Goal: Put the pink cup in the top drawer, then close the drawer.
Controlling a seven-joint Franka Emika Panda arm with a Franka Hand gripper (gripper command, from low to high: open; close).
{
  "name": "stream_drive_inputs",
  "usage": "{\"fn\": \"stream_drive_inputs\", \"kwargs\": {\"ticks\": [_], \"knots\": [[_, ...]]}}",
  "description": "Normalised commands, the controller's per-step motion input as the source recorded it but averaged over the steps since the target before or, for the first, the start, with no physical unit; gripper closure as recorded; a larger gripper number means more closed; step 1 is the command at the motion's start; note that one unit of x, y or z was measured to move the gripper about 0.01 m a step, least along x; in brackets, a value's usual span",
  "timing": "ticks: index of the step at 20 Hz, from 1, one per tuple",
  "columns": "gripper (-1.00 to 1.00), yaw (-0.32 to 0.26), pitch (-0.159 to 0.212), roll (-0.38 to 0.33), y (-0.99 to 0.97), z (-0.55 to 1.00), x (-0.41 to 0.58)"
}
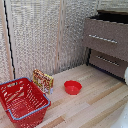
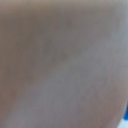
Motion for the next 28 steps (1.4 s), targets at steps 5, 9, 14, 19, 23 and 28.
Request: {"fn": "stream_drive_inputs", "kwargs": {"ticks": [5,9,14,19,23,28], "knots": [[1.0,-0.243,-0.059,0.03,-0.43,-0.09,-0.361],[1.0,-0.247,-0.021,0.128,-0.25,-0.16,-0.451],[1.0,-0.241,0.0,0.151,-0.24,-0.18,-0.365],[1.0,-0.214,-0.062,0.147,-0.37,-0.26,-0.102],[1.0,-0.159,-0.161,0.16,-0.15,-0.37,-0.077],[1.0,-0.115,-0.108,0.207,0.05,-0.41,-0.245]]}}
